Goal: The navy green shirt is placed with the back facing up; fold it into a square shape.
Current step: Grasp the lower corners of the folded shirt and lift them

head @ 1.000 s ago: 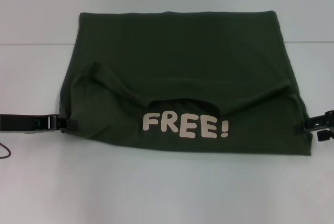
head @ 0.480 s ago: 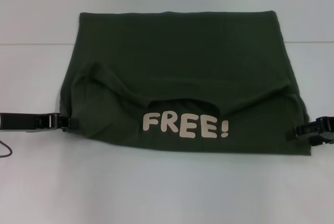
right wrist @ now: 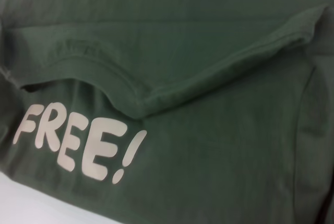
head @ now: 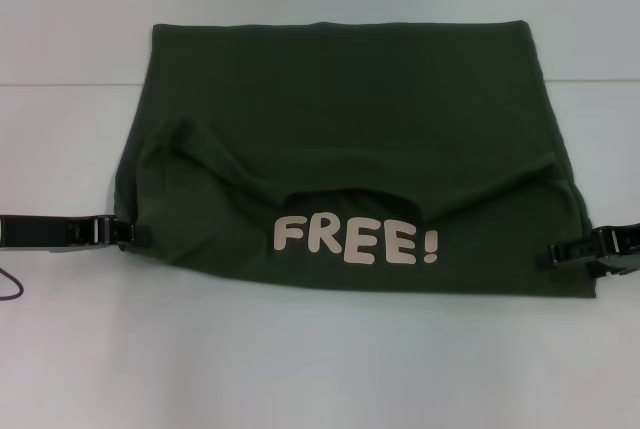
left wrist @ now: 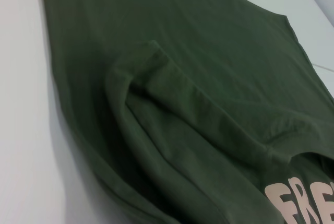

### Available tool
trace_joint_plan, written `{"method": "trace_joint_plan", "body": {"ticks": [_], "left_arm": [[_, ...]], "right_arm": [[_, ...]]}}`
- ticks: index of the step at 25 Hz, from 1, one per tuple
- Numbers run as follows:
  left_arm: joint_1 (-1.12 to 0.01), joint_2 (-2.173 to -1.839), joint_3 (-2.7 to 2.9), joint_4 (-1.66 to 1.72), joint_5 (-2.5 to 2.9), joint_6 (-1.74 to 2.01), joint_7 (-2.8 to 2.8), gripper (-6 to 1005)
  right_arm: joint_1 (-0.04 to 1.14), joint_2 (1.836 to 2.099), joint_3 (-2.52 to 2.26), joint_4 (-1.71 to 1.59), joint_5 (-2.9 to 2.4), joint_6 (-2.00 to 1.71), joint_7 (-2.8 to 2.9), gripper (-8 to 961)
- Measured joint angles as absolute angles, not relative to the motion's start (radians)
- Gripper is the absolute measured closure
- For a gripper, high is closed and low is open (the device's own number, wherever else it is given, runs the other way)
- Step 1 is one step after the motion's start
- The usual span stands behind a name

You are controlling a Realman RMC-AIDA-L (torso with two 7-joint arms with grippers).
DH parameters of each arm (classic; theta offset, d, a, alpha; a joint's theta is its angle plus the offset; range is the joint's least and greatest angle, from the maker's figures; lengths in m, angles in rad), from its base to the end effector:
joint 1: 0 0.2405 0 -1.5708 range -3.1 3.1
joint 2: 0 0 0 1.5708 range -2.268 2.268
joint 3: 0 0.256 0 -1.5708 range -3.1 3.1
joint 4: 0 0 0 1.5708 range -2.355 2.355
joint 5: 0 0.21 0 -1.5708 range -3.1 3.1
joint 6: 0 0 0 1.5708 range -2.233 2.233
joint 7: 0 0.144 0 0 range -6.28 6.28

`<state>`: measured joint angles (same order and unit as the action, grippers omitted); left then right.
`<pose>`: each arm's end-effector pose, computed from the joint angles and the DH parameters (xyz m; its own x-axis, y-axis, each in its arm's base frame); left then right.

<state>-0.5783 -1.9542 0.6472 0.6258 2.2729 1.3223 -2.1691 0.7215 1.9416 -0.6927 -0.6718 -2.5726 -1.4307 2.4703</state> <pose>-0.3221 0.3626 0.0433 0.3234 0.8472 0.4216 0.9462 -0.2867 -0.1498 0.2947 0.3798 0.0449 0.2522 -0.9497 -0.1856 -0.9476 -0.2035 -0.2463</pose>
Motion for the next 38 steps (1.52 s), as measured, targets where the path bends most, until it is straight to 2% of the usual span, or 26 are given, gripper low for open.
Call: {"method": "trace_joint_plan", "body": {"ticks": [7, 20, 33, 38], "left_arm": [[-0.578, -1.954, 0.646, 0.626, 2.272, 1.322, -2.169, 944], [-0.58, -1.954, 0.646, 0.626, 2.272, 1.322, -2.171, 944], [-0.582, -1.954, 0.643, 0.626, 2.272, 1.322, -2.171, 945], [-0.583, -1.954, 0.642, 0.626, 2.272, 1.322, -2.171, 945]], "right_arm": [[0.72, 1.944, -0.701, -0.671, -2.573, -1.402, 2.47, 12], [0.731, 1.967, -0.709, -0.67, -2.567, -1.393, 2.468, 12], [0.727, 1.962, -0.709, -0.671, -2.572, -1.376, 2.47, 59], [0.726, 1.961, -0.711, -0.671, -2.59, -1.373, 2.474, 245]]}}
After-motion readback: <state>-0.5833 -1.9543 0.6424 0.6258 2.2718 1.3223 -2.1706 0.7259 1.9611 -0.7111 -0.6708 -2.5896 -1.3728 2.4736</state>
